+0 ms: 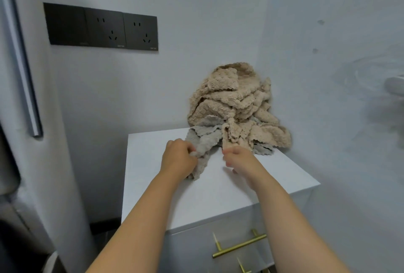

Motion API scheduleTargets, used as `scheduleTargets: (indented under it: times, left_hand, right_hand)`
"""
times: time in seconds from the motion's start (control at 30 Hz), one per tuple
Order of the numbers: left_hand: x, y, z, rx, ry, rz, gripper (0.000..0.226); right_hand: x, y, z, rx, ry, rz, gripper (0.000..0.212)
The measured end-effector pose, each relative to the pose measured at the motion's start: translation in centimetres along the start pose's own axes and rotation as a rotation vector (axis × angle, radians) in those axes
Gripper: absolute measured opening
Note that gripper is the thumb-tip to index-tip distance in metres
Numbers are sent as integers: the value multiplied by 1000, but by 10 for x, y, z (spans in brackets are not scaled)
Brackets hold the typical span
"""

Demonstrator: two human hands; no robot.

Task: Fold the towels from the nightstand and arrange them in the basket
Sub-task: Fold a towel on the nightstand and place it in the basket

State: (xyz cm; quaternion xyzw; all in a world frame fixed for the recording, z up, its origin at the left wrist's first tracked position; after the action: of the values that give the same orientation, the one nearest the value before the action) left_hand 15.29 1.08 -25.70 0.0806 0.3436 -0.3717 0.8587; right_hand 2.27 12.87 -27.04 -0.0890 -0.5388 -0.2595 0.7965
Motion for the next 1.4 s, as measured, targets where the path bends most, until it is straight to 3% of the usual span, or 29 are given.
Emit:
scheduleTargets:
  times: [0.13, 0.17, 0.23, 0.3, 0.37, 0.43, 0.5, 0.63, 0.77, 0.87, 0.97, 1.03, 1.13, 1.17, 1.3, 1.4]
  left_hand:
    - [-39, 34, -8, 520, 253, -181, 12]
    - [-41, 39, -7, 570, 377, -176, 17]
    - [-30, 32, 1, 417, 452, -127, 20]
    - [-10, 23, 4, 259, 74, -12, 27]
    - [6, 23, -5, 268, -325, 100, 36]
    - [15, 22, -6, 211, -390, 154, 25]
    - [16, 25, 0, 133, -340, 180, 2]
    - [1, 28, 16, 91, -167, 118, 17]
    - [-42, 39, 53, -22, 347, -40, 19]
    - [-59, 45, 69, -77, 650, -79, 17]
    - [-68, 47, 68, -55, 897, -76, 18]
    - [-73, 46, 67, -30, 1003, -87, 13]
    - [-74, 45, 67, 34, 1145, -133, 9]
    - [-73, 43, 67, 62, 1194, -160, 11]
    - [-79, 40, 62, 188, 1175, -272, 36]
    - [-82, 39, 60, 99, 956, -302, 39]
  right_hand:
    - [-4, 25, 21, -57, -20, -17, 24]
    - [-5, 32, 26, -83, -30, -21, 25]
    - [-8, 45, 32, -120, 11, -5, 27]
    - [-7, 55, 28, -118, 98, 44, 29]
    - [-5, 63, 22, -112, 175, 92, 29]
    - [-2, 66, 13, -101, 234, 132, 28]
    - [3, 69, 6, -80, 278, 174, 27]
    - [19, 76, 6, -107, 316, 277, 20]
    - [50, 87, 23, -138, 207, 387, 12]
    - [71, 94, 21, 18, 202, 364, 40]
    - [82, 92, 13, 58, 288, 342, 69]
    - [84, 85, 12, 25, 325, 344, 57]
    - [88, 79, 20, -86, 316, 383, 5]
    - [90, 78, 21, -101, 310, 394, 7]
    - [83, 72, 14, 50, 221, 350, 29]
    - [72, 70, 6, 104, 283, 269, 38]
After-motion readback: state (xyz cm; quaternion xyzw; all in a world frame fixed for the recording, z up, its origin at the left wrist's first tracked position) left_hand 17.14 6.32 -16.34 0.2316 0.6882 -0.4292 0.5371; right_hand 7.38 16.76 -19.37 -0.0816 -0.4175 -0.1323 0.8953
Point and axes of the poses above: each hand's wrist, its own y-axis away from the middle knuckle, its own z-axis out of the back of the hand, x = y × z, the point moved 7 cm from there along -y, towards the middle knuckle, and after that the axes turned 11 degrees about x, right-handed, at the moved point
